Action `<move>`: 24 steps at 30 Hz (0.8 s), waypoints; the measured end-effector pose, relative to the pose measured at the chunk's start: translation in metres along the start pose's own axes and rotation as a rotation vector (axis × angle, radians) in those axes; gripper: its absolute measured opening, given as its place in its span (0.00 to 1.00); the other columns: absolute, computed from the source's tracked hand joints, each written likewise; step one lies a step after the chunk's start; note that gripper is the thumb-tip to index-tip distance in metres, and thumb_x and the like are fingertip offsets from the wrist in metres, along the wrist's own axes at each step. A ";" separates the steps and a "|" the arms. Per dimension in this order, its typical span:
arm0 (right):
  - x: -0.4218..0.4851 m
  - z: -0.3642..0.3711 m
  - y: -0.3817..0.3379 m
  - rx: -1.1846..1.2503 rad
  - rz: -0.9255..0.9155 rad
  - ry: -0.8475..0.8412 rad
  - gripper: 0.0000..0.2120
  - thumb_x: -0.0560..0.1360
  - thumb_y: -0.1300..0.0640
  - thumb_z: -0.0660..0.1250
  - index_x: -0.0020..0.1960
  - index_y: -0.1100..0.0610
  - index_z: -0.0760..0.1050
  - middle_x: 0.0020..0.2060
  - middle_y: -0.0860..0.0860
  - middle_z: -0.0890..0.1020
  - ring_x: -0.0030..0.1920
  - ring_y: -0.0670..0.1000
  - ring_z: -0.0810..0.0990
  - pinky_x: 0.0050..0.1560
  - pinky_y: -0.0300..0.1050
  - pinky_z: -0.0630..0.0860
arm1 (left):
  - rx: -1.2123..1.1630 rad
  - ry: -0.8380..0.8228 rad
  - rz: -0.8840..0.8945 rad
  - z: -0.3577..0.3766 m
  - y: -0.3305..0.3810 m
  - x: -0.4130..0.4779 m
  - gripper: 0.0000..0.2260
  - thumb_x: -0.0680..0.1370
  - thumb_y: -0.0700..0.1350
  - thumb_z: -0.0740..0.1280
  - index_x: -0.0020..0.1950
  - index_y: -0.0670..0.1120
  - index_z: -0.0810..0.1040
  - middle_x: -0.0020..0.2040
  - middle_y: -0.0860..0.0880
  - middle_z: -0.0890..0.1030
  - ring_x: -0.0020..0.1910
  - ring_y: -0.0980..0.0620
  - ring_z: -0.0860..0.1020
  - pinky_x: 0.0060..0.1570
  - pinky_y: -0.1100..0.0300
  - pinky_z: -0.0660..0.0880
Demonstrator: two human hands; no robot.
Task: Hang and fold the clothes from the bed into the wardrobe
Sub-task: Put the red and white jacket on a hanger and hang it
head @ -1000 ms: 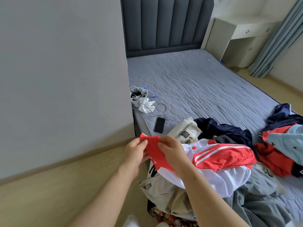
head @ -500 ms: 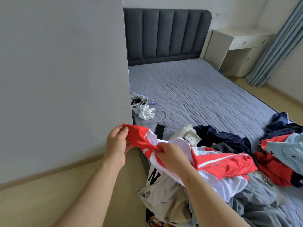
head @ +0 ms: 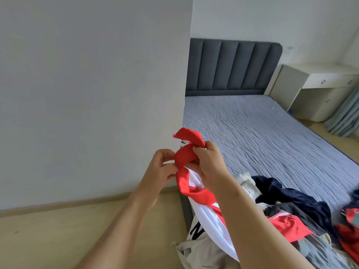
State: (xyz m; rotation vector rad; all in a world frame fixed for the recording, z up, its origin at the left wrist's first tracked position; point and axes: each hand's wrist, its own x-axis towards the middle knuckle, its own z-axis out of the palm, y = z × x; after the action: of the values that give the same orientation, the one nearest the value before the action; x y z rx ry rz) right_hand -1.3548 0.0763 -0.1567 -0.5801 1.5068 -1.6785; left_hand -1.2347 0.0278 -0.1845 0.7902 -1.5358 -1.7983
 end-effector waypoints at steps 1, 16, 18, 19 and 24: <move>0.000 0.006 -0.001 0.043 -0.007 -0.026 0.12 0.76 0.71 0.53 0.43 0.57 0.70 0.31 0.53 0.79 0.29 0.47 0.82 0.33 0.45 0.81 | 0.020 -0.020 0.029 -0.006 0.001 -0.002 0.18 0.66 0.38 0.66 0.54 0.48 0.71 0.54 0.52 0.77 0.48 0.54 0.79 0.49 0.57 0.77; 0.002 0.053 0.028 -0.011 0.157 -0.092 0.06 0.78 0.64 0.60 0.43 0.58 0.68 0.36 0.55 0.77 0.30 0.50 0.79 0.32 0.41 0.77 | 0.475 0.530 0.225 -0.066 0.002 0.009 0.16 0.72 0.32 0.59 0.44 0.53 0.74 0.42 0.60 0.78 0.45 0.56 0.76 0.44 0.68 0.68; 0.001 0.057 0.036 -0.117 0.212 -0.088 0.02 0.78 0.64 0.60 0.47 0.58 0.68 0.37 0.53 0.76 0.32 0.49 0.76 0.34 0.41 0.75 | 0.462 0.512 0.279 -0.075 0.009 0.007 0.18 0.72 0.31 0.59 0.43 0.55 0.74 0.43 0.62 0.78 0.47 0.58 0.76 0.47 0.67 0.69; 0.001 0.061 0.042 -0.169 0.209 -0.089 0.07 0.77 0.65 0.60 0.53 0.57 0.68 0.40 0.52 0.75 0.34 0.49 0.75 0.36 0.41 0.74 | 0.466 0.499 0.296 -0.079 0.012 0.006 0.19 0.72 0.30 0.59 0.42 0.56 0.74 0.43 0.63 0.78 0.46 0.59 0.76 0.47 0.70 0.70; 0.003 0.088 0.060 -0.633 -0.128 -0.314 0.25 0.71 0.62 0.68 0.64 0.44 0.68 0.57 0.48 0.67 0.59 0.51 0.71 0.56 0.38 0.71 | 0.503 0.469 0.317 -0.103 0.019 -0.005 0.21 0.71 0.30 0.61 0.41 0.58 0.76 0.43 0.64 0.79 0.45 0.65 0.77 0.48 0.73 0.71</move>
State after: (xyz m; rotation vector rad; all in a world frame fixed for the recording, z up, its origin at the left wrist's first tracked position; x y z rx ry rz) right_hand -1.2731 0.0220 -0.1984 -1.2320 1.7783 -1.1022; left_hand -1.1496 -0.0327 -0.1797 1.0422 -1.6823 -0.9196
